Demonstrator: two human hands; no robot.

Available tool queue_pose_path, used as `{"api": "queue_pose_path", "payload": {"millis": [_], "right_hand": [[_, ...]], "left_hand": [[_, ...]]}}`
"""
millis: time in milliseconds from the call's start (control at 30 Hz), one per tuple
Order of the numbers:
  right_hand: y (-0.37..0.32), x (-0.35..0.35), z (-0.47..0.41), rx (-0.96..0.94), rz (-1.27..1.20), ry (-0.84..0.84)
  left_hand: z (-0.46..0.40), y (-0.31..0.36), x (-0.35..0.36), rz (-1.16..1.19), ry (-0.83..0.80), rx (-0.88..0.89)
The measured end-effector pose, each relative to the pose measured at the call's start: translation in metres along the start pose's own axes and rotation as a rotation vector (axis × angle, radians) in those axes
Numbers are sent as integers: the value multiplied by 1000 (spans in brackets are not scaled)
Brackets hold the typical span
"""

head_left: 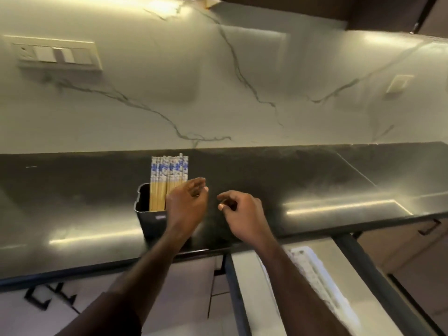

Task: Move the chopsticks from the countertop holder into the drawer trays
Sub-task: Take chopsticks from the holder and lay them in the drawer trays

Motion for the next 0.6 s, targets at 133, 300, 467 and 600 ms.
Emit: {"api": "queue_pose_path", "payload": {"millis": [133, 300, 467, 600], "right_hand": [[-26, 62, -46, -17, -69, -69], [-42, 131, -93, 44, -117, -133], [-41, 178, -116, 142, -114, -193], [-35, 192, -124, 207, -57, -191]], "left_hand": [[-62, -21, -57, 145, 115, -113], [-135, -61, -94, 59, 97, -154], [-176, -96, -91, 21, -64, -245], [-187, -108, -82, 91, -139, -300]]}}
Point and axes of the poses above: each hand's wrist, its own z-axis away from the middle knuckle, its own x-axis out of the palm, y = z × x, the point moved 3 cm from there along -z, towards the middle knuckle, and after that the axes turned 15 degrees about -x, right-handed, at the moved point
